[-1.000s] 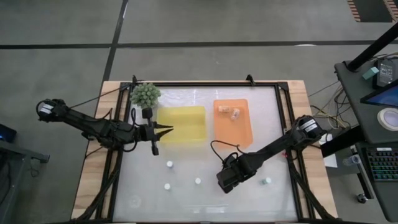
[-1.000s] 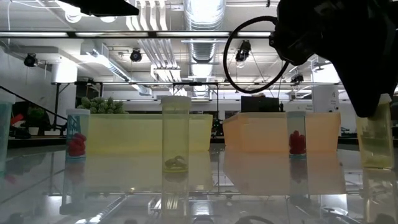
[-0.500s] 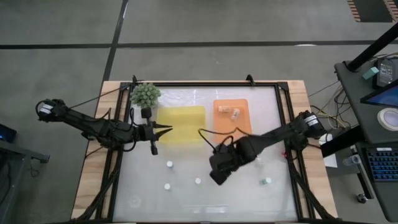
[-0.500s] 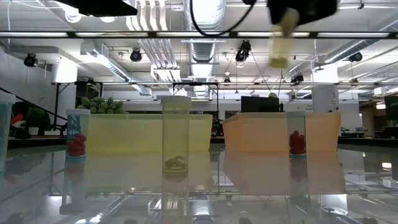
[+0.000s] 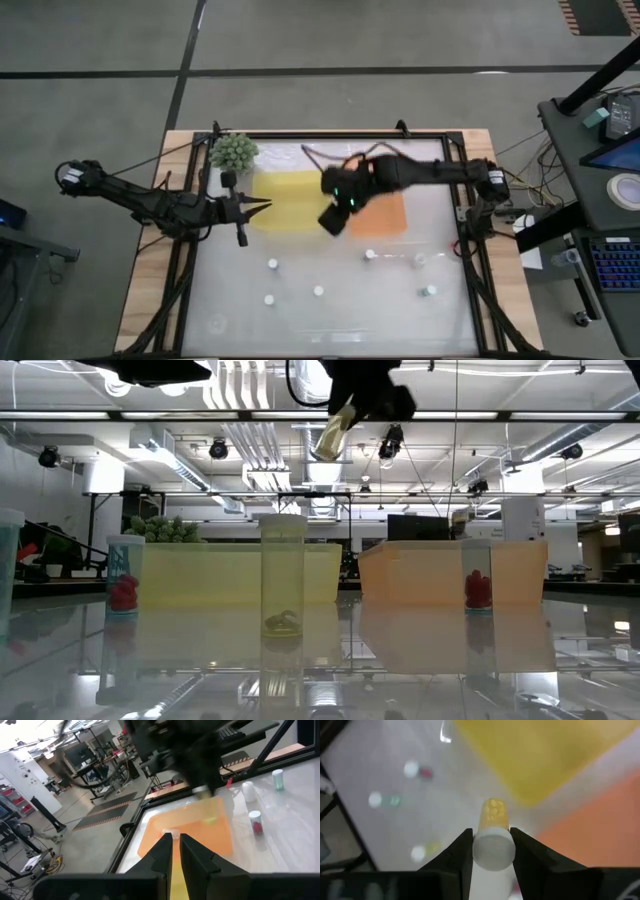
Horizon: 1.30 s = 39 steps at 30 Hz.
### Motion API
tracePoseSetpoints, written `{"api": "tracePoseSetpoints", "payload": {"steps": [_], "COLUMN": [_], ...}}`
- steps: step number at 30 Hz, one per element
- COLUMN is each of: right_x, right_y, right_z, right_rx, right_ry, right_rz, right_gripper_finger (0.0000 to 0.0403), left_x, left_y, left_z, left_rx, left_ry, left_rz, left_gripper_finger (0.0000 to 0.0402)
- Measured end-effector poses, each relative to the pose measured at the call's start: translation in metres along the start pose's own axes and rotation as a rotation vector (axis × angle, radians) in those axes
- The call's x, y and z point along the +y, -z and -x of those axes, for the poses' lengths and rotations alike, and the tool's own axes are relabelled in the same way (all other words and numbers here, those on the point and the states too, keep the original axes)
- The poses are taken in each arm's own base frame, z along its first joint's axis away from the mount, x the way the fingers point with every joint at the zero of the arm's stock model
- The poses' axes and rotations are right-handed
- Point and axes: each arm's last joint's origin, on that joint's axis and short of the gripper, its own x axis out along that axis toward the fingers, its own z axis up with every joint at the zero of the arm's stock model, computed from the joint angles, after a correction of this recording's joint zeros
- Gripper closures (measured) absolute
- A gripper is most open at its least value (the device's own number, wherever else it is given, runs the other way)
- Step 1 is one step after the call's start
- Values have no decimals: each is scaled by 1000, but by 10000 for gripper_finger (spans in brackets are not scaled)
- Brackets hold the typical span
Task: Pick and place medicine bottles into bin by pill shape (circle, oval)
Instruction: Put the bottom yellow pill bottle into the yellow bin
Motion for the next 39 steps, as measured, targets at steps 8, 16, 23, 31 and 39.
{"api": "tracePoseSetpoints", "payload": {"steps": [8, 16, 23, 31, 39], "right_x": [-47, -66, -93, -103, -107], "right_y": [-42, -63, -81, -110, -113], "right_z": [5, -22, -51, -90, -116], "right_rx": [-131, -143, -106, -37, 118], "right_ry": [15, 5, 58, 94, 125], "right_rz": [40, 84, 90, 159, 251], "right_gripper_finger": [298, 298, 298, 298, 298], "left_x": [-1, 0, 0, 0, -2], "left_y": [0, 0, -1, -1, 2], "left_z": [-1, -1, -1, -1, -2], "left_rx": [4, -1, -11, -10, -1], "left_ry": [1, -1, -5, -4, -1], "left_rz": [-25, -40, -48, -51, -56], "left_gripper_finger": [382, 382, 382, 382, 382]}}
